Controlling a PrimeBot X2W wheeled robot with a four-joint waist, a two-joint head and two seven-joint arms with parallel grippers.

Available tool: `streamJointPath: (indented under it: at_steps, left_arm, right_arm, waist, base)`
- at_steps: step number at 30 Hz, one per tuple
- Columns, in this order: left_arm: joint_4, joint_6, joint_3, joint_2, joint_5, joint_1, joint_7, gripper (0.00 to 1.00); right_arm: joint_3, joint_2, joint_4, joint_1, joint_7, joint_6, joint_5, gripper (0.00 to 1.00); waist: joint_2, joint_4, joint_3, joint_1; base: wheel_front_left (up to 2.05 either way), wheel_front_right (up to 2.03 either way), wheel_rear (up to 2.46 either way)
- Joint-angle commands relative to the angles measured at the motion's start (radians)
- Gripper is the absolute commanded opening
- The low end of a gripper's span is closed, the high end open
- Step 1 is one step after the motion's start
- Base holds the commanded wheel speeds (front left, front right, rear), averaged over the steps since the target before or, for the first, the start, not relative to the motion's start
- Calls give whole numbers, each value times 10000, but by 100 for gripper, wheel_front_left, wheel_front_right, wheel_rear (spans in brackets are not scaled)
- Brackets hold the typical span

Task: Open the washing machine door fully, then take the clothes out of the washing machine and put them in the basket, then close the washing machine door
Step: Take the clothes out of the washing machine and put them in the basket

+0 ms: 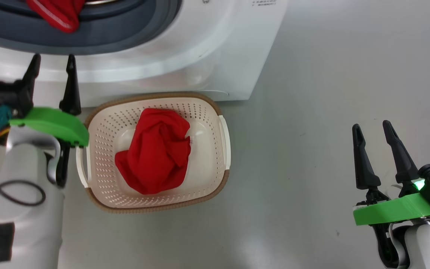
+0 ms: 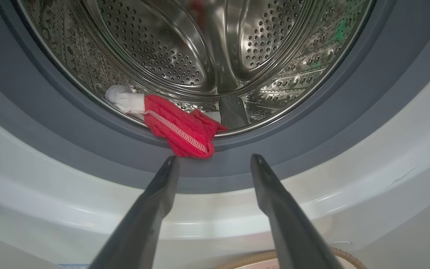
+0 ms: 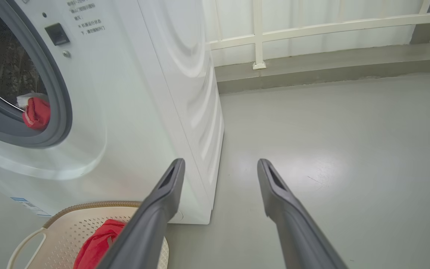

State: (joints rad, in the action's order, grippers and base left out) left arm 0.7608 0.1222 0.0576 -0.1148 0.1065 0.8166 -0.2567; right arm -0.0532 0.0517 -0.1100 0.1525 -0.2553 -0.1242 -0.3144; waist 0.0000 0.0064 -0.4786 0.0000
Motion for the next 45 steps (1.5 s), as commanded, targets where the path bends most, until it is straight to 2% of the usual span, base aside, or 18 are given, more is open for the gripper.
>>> streamJointPath:
  at_steps: [1,12,22,30,40,41,43,45]
  left_arm:
    - [24,-79,150,-477,-149,274,-49,100]
    - [2637,-328,-350,-692,-476,2729,2,100]
    - [4309,-568,-574,-1096,-567,4455,362,100]
    - [4947,-867,-728,-1492,-619,5206,861,100]
    - [5190,-1097,-812,-1722,-500,5314,1160,100]
    - [5200,-1117,-832,-1743,-500,5311,1158,95]
    - [5216,-1137,-864,-1768,-485,5309,1138,55]
    - [5228,-1159,-911,-1787,-485,5310,1075,38]
  right_arm:
    - [203,-8,277,181,-65,-65,54,100]
    - [411,-13,331,533,-65,-65,-2,100]
    - [636,-14,428,859,-65,-65,-138,100]
    - [808,-14,492,1076,-65,-65,-314,100]
    - [845,-14,558,1176,-65,-65,-413,100]
    - [846,-14,565,1179,-65,-65,-415,100]
    - [837,-14,587,1181,-65,-65,-411,100]
    - [820,-14,600,1185,-65,-65,-403,100]
  waist:
    - [0,-3,-203,0]
    - [0,-136,-609,0]
    - [0,-474,-1202,0]
    - [0,-810,-1617,0]
    - [0,-1045,-1778,0]
    - [0,-1052,-1782,0]
    - [0,-1053,-1785,0]
    - [0,-1041,-1781,0]
  base:
    - [0,0,0]
    - [0,0,0]
    - [0,0,0]
    - [0,0,0]
    - [0,0,0]
    - [0,0,0]
    - [0,0,0]
    - [0,0,0]
